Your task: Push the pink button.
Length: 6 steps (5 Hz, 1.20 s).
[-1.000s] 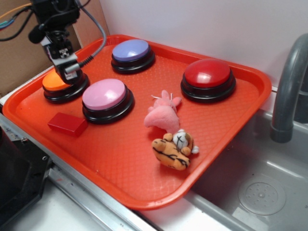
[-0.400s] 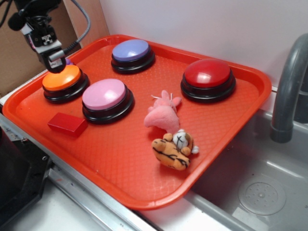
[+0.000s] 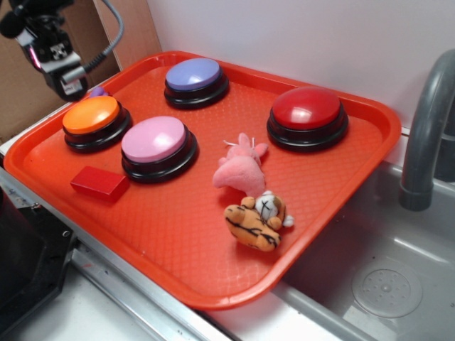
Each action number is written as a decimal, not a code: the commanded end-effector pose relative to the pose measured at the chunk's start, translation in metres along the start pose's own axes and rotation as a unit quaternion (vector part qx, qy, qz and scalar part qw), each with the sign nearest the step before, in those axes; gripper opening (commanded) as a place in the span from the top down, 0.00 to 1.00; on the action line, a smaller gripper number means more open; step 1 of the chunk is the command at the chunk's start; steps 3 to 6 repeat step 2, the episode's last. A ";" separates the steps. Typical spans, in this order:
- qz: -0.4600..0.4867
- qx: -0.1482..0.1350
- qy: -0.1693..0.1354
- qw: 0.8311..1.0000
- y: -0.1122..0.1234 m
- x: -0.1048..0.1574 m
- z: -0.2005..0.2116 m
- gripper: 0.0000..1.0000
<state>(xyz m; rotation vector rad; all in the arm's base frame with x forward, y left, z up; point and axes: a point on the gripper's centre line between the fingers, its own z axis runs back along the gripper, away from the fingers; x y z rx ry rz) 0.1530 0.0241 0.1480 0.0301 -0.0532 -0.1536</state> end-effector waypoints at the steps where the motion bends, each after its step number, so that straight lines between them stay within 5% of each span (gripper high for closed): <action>1: 0.000 0.013 -0.031 0.999 -0.004 0.003 0.022 0.00; 2: 0.005 0.021 -0.056 0.998 -0.006 -0.004 0.035 0.00; 6: 0.005 0.021 -0.056 0.998 -0.006 -0.004 0.035 0.00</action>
